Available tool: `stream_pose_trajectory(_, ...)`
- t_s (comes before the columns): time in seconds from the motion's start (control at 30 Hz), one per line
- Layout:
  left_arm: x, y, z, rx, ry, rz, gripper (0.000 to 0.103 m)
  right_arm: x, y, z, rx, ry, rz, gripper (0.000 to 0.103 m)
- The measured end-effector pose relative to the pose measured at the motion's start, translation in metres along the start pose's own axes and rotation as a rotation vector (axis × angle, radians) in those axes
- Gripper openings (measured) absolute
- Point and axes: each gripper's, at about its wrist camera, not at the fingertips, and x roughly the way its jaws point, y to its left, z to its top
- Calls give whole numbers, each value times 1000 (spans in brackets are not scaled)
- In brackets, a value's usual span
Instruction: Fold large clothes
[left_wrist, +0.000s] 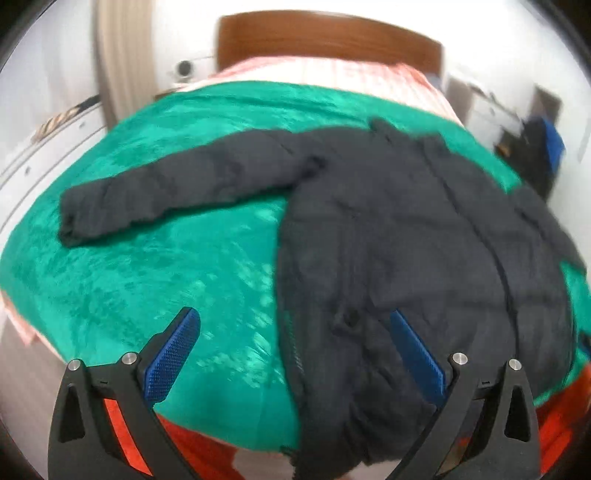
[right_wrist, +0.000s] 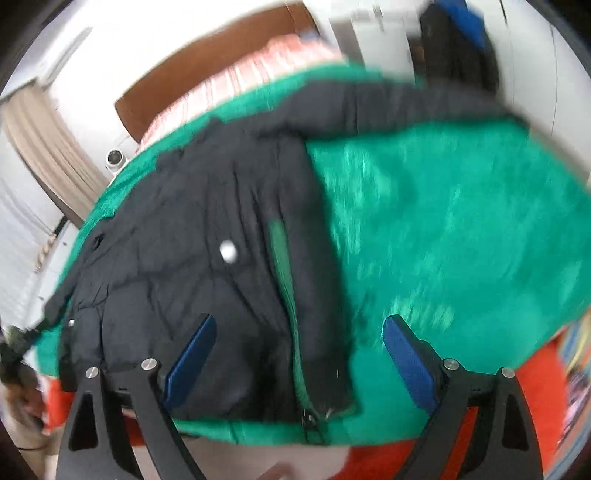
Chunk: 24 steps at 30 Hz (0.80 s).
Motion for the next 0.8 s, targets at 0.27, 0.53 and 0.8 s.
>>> stream_pose_trajectory(0.27,27,-29,-38,123,124,-54,101,14,13,-7,-108,147,27,22)
stream_pose_trajectory(0.53,24,-17,-36,79,119,-68,101,13,20,-22,-105,173,-42,18)
stream_pose_trajectory(0.8,-17,-8,-7,-11,-53,-10,102,-23,20,-11,-59,-48,-117,73)
